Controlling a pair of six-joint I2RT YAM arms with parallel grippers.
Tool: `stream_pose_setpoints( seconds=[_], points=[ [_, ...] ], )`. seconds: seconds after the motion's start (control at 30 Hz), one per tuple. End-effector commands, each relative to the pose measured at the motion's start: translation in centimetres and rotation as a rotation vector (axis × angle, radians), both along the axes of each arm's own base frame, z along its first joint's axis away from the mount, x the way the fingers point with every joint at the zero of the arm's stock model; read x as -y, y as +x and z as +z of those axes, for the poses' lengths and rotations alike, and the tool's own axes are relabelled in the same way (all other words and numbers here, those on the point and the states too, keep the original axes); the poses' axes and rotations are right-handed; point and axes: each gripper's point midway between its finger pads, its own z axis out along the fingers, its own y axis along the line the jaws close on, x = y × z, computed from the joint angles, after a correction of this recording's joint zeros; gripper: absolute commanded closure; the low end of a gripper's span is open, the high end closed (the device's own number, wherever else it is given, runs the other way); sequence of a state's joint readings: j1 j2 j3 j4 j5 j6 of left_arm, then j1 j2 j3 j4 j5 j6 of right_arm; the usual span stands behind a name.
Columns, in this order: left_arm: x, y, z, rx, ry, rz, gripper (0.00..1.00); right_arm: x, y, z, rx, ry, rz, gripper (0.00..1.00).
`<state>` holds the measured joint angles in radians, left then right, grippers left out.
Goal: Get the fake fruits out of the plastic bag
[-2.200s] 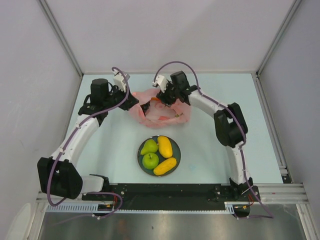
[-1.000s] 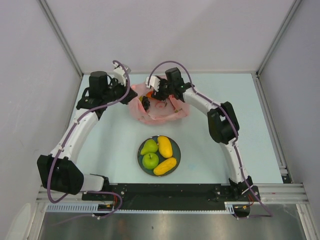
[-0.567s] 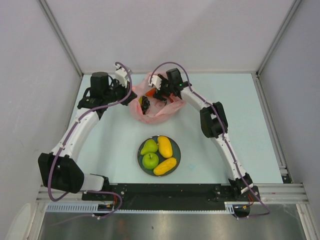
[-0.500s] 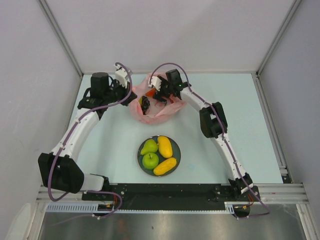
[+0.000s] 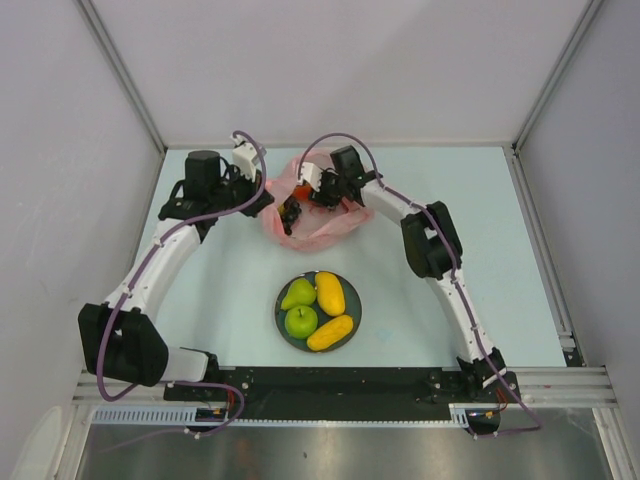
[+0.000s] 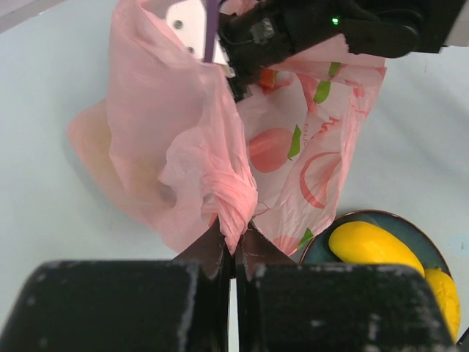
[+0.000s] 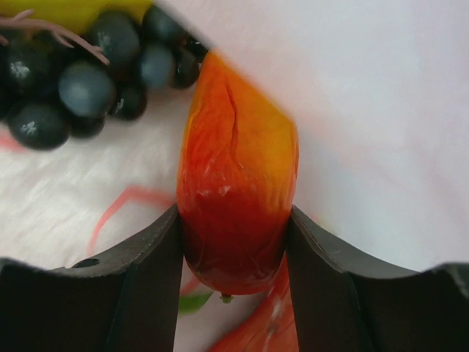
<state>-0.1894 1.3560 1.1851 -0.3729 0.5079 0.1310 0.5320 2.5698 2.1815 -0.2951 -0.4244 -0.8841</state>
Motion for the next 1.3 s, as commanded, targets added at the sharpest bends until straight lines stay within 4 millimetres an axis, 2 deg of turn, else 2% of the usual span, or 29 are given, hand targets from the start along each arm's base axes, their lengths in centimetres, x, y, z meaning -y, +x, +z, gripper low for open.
stream_pose_setpoints(
  seconds=[0.0, 0.03, 0.07, 0.1, 0.13, 0.17, 0.2, 0.23, 0.27, 0.3, 0.33, 0.37, 0.4, 0.47, 0.6, 0.63, 0.7, 0.73, 0.8, 0.83, 0.9, 0.93, 0.97, 1.03, 1.1, 1.13, 1.17, 1.23, 1.27],
  points=[
    [0.3, 0.5, 1.3, 0.039, -0.05, 0.015, 1.0, 0.1, -1.6, 7.5, 0.078, 0.076, -0.006, 0.74],
    [0.3, 0.6, 1.4, 0.04, -0.058, 0.019, 1.0, 0.3, -2.7, 6.6, 0.044, 0.064, -0.004, 0.75],
    [0.3, 0.5, 1.4, 0.028, -0.075, 0.031, 1.0, 0.5, -3.4, 9.2, 0.065, 0.087, -0.002, 0.76],
    [0.3, 0.8, 1.7, 0.037, -0.085, 0.038, 1.0, 0.6, -4.2, 9.7, 0.048, 0.093, -0.003, 0.77],
    [0.3, 0.8, 1.8, 0.037, -0.092, 0.041, 1.0, 1.0, -5.4, 8.9, 0.014, 0.082, -0.002, 0.77],
    [0.3, 0.8, 1.7, 0.028, -0.105, 0.048, 1.0, 1.3, -6.1, 11.0, 0.033, 0.099, -0.003, 0.77],
    [0.4, 0.8, 1.9, 0.037, -0.11, 0.046, 1.0, 1.4, -7.0, 11.4, 0.021, 0.103, 0.002, 0.77],
    [0.4, 0.9, 2.1, 0.043, -0.114, 0.048, 1.0, 1.6, -8.3, 10.7, -0.013, 0.097, 0.002, 0.77],
    [0.5, 0.8, 2.2, 0.047, -0.117, 0.043, 1.0, 1.6, -9.2, 11.0, -0.024, 0.097, 0.009, 0.77],
    [0.5, 0.7, 2.2, 0.049, -0.12, 0.037, 1.0, 2.0, -10.1, 12.5, -0.022, 0.104, 0.011, 0.77],
    [0.6, 0.7, 2.5, 0.059, -0.124, 0.034, 1.0, 2.1, -10.8, 12.6, -0.034, 0.101, 0.008, 0.77],
    [0.7, 0.6, 2.6, 0.044, -0.146, 0.043, 1.0, 2.3, -12.1, 11.8, -0.06, 0.084, 0.005, 0.77],
    [0.8, 0.5, 2.7, 0.043, -0.15, 0.04, 1.0, 2.5, -12.8, 12.9, -0.053, 0.093, 0.004, 0.77],
    [0.8, 0.4, 3.1, 0.052, -0.159, 0.037, 1.0, 3.0, -13.9, 12.6, -0.077, 0.081, -0.018, 0.77],
    [0.8, 0.0, 3.7, 0.066, -0.171, 0.038, 1.0, 4.1, -15.5, 13.6, -0.131, 0.092, -0.072, 0.78],
    [0.8, -0.1, 3.9, 0.071, -0.173, 0.038, 1.0, 4.3, -15.9, 14.4, -0.139, 0.105, -0.086, 0.79],
    [0.8, -0.5, 4.2, 0.077, -0.178, 0.039, 1.0, 4.9, -17.0, 14.7, -0.226, 0.133, -0.146, 0.8],
    [0.8, -0.6, 4.3, 0.078, -0.18, 0.038, 1.0, 5.4, -17.7, 15.7, -0.243, 0.155, -0.161, 0.8],
    [0.7, -0.9, 4.3, 0.079, -0.182, 0.037, 0.99, 6.1, -19.9, 14.8, -0.347, 0.161, -0.202, 0.81],
    [0.7, -1.0, 4.2, 0.079, -0.183, 0.037, 1.0, 6.7, -20.8, 16.0, -0.351, 0.189, -0.217, 0.83],
    [0.7, -1.2, 4.0, 0.075, -0.184, 0.038, 1.0, 7.4, -22.4, 16.2, -0.416, 0.214, -0.252, 0.86],
    [0.7, -1.2, 4.0, 0.075, -0.184, 0.037, 1.0, 7.9, -23.4, 15.5, -0.448, 0.21, -0.268, 0.92],
    [0.8, -1.3, 4.0, 0.073, -0.186, 0.033, 1.0, 8.4, -24.5, 16.5, -0.458, 0.229, -0.266, 0.93],
    [0.9, -1.4, 4.0, 0.072, -0.186, 0.028, 1.0, 9.1, -27.0, 16.5, -0.525, 0.245, -0.277, 0.99],
    [1.0, -1.4, 3.9, 0.069, -0.186, 0.027, 1.0, 9.6, -28.5, 16.1, -0.582, 0.253, -0.293, 1.0],
    [1.1, -1.4, 3.9, 0.07, -0.185, 0.022, 1.0, 10.2, -29.7, 14.8, -0.628, 0.236, -0.299, 1.0],
    [1.2, -1.5, 3.9, 0.068, -0.183, 0.018, 1.0, 10.5, -30.4, 14.9, -0.638, 0.244, -0.294, 1.0],
    [1.6, -1.7, 4.0, 0.07, -0.18, 0.004, 1.0, 10.8, -31.9, 13.9, -0.705, 0.248, -0.287, 1.0],
    [1.7, -1.8, 3.9, 0.068, -0.178, 0.0, 1.0, 11.5, -32.6, 11.9, -0.744, 0.226, -0.326, 1.0]
  ],
)
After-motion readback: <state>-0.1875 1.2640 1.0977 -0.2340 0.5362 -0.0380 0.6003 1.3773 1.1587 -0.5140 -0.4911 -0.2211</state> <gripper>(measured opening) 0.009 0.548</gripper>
